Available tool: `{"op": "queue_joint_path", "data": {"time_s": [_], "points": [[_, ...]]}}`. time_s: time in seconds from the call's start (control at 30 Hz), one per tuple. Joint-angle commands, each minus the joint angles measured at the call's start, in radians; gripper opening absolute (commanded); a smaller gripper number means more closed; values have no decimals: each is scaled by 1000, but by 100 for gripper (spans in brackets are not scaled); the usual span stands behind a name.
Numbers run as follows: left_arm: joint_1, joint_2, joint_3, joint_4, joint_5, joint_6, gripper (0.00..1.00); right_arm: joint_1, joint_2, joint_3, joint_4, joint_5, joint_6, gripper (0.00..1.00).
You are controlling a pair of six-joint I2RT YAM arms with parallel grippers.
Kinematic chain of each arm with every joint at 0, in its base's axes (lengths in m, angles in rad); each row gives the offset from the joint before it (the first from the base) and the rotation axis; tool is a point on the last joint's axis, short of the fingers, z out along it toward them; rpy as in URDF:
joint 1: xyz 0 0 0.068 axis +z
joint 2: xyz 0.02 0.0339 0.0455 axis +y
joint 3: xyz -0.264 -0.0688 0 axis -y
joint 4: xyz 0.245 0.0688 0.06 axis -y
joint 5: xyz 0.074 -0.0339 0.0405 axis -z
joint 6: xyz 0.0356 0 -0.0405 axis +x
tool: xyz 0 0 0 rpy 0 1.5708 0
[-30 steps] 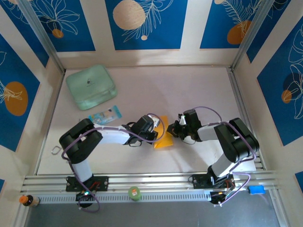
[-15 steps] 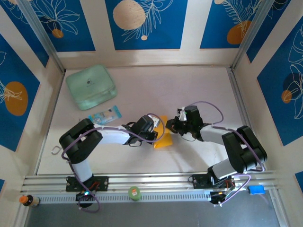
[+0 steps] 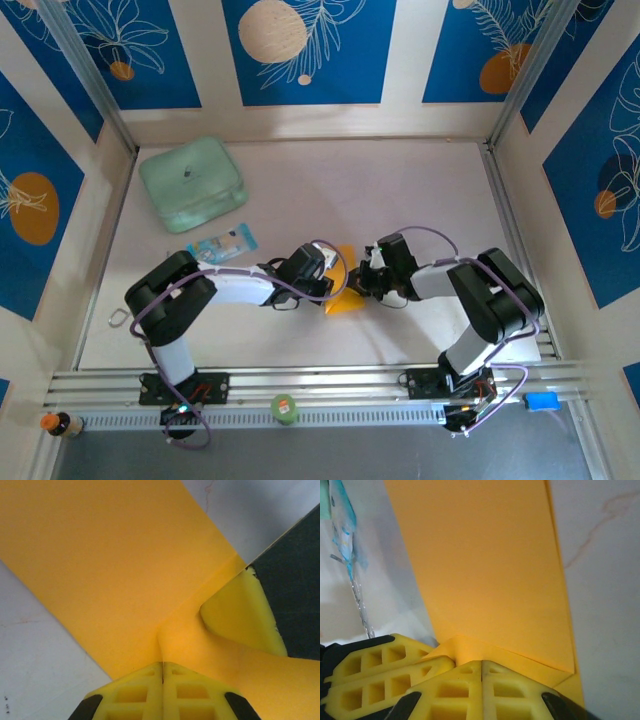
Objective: Fold a paper plane with a square sheet of paper (pick it up from the middle)
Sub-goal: Fold the triangle a second time at the center of the table.
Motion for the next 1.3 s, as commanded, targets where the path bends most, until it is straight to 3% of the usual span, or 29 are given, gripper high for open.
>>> {"op": "queue_joint_path", "data": {"time_s": [0.0,0.2,0.33,0.63,0.9,1.27], "points": [[2,-24,15,-64,11,7,9,-4,19,-43,-14,26,3,0],[2,-113,50,-137,15,-20,33,-4,32,-58,14,24,-1,0],[3,-174,76,-212,34,-76,37,-4,30,-66,31,25,3,0],[7,-136,144,-228,290,-197,19,0,30,-71,36,26,5,0],[6,-8,231,-259,427,-230,8,0,33,-72,39,31,9,0],[6,66,249,-315,409,-233,6,0,32,-73,34,28,11,0]]}}
